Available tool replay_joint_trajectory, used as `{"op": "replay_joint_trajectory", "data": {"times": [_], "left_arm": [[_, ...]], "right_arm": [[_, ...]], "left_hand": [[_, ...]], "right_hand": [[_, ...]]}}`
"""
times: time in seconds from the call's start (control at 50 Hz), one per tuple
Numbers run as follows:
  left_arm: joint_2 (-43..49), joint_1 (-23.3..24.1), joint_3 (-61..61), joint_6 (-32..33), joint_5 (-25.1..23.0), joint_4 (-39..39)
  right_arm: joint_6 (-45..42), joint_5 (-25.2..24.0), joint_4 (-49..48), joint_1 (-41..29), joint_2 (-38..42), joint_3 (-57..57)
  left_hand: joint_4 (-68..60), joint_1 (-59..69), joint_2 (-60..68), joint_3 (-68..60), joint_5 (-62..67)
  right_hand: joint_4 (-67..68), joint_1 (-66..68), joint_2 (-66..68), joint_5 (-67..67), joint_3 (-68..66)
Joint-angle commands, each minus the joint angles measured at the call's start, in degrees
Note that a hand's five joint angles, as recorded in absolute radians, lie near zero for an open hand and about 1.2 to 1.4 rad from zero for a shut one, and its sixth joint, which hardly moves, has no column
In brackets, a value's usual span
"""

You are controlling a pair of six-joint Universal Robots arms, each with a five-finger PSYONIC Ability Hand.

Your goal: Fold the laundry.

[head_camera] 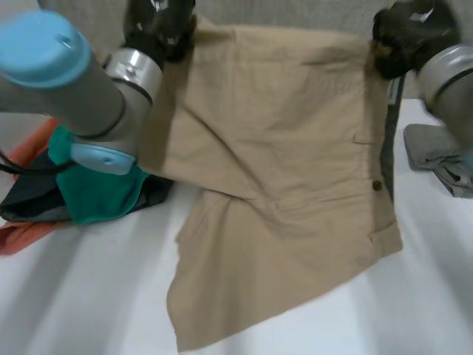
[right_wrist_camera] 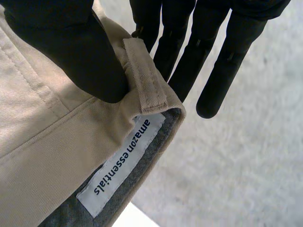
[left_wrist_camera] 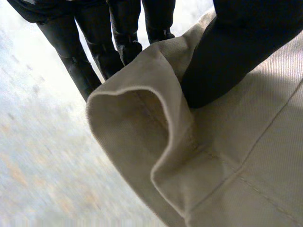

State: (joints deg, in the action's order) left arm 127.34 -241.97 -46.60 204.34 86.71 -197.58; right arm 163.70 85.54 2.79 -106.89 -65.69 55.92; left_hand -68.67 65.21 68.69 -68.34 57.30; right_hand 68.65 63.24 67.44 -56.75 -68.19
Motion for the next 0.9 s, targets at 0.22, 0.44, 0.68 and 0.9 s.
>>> {"op": "replay_joint_trajectory", "data": {"times": [0.22,0.44,0.68,0.9], "left_arm": [[7.9,-2.0,5.9,-4.4,2.5,-4.5],[-21.0,2.6,-39.9,-4.8,5.6,2.1],[-26.0,11.2,-60.9,-13.5,7.9,12.7],[-18.2,11.3,-59.3,-15.1,7.6,12.8]], "right_arm": [[-3.4,3.6,-25.8,-3.9,13.1,-0.6],[-11.2,-18.3,1.9,3.2,-3.7,24.8],[-35.2,-28.1,-0.1,14.5,-5.0,43.6],[-33.6,-30.1,-11.8,15.7,2.9,44.6]], "left_hand": [[58.7,-55.2,-58.7,58.3,-57.3],[56.6,-53.1,-56.6,56.3,-55.2],[46.8,-43.4,-46.9,46.5,-45.5],[46.2,-42.7,-46.2,45.8,-44.8]], "right_hand": [[-58.7,-53.2,-57.4,56.7,58.2],[-57.4,-52.0,-56.2,55.5,57.0],[-43.8,-38.4,-42.6,41.9,43.3],[-31.8,-26.4,-30.6,29.9,31.4]]}}
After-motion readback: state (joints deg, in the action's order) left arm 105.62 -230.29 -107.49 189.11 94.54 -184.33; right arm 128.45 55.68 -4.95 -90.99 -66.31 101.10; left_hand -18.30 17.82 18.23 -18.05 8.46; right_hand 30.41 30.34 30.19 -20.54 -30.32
